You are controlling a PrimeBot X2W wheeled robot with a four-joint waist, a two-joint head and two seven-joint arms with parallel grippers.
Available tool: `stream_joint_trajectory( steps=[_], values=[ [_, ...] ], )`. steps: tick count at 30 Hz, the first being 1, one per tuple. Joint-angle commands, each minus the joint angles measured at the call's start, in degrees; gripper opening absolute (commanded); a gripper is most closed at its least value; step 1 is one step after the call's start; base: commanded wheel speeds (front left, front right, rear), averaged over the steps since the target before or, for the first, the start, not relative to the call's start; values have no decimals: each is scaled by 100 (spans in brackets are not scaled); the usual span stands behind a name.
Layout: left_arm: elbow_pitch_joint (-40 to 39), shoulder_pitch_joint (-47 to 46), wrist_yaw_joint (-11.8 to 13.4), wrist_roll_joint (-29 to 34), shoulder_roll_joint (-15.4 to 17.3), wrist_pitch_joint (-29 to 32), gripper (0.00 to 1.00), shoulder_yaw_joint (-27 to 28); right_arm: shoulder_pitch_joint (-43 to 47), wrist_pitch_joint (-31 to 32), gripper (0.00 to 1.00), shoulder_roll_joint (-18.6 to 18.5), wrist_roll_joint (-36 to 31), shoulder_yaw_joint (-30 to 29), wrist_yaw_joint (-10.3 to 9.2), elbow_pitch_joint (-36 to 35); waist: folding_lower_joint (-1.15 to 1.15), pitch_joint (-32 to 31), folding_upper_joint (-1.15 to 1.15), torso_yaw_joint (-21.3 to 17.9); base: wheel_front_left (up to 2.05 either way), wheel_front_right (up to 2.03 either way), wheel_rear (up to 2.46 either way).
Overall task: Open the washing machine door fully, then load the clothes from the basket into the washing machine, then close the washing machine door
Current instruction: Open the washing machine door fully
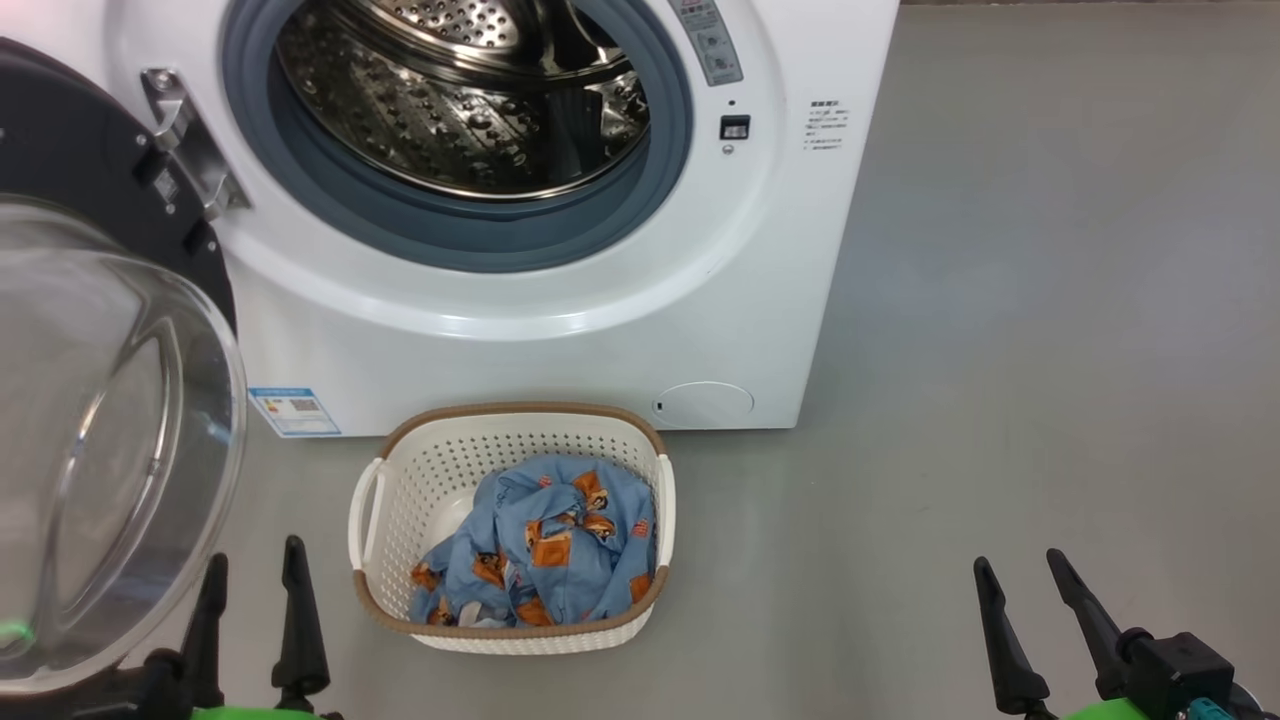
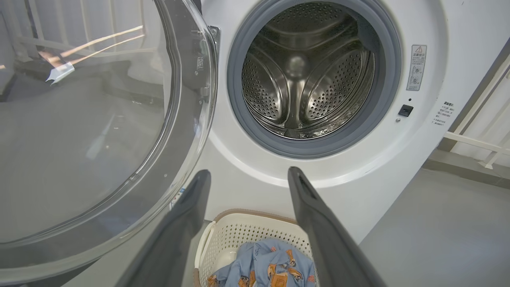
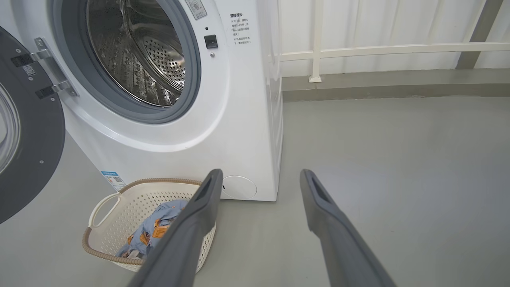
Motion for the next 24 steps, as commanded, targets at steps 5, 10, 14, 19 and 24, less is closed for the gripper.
stream_joint_trajectory(
  steps=[5, 10, 14, 19, 24],
  values=[
    [68, -10, 43, 15, 107, -30, 100, 120, -206, -68, 100, -69, 11, 128, 9, -118, 0, -39, 0, 204, 0, 0, 0],
    [178, 12, 67, 49, 107, -30, 100, 97, -199, -68, 100, -69, -1, 124, 9, -91, 0, -143, 0, 364, 0, 0, 0],
    [248, 48, 118, 123, 107, -30, 100, 93, -174, -68, 100, -69, -5, 126, 9, -66, 0, -236, 0, 456, 0, 0, 0],
    [346, 103, 148, 187, 107, -30, 100, 130, -138, -68, 100, -69, -5, 145, 9, -59, 0, -297, 0, 486, 0, 0, 0],
    [420, 124, 130, 252, 107, -30, 100, 128, -125, -68, 100, -69, 9, 160, 9, -55, 0, -317, 0, 461, 0, 0, 0]
  ],
)
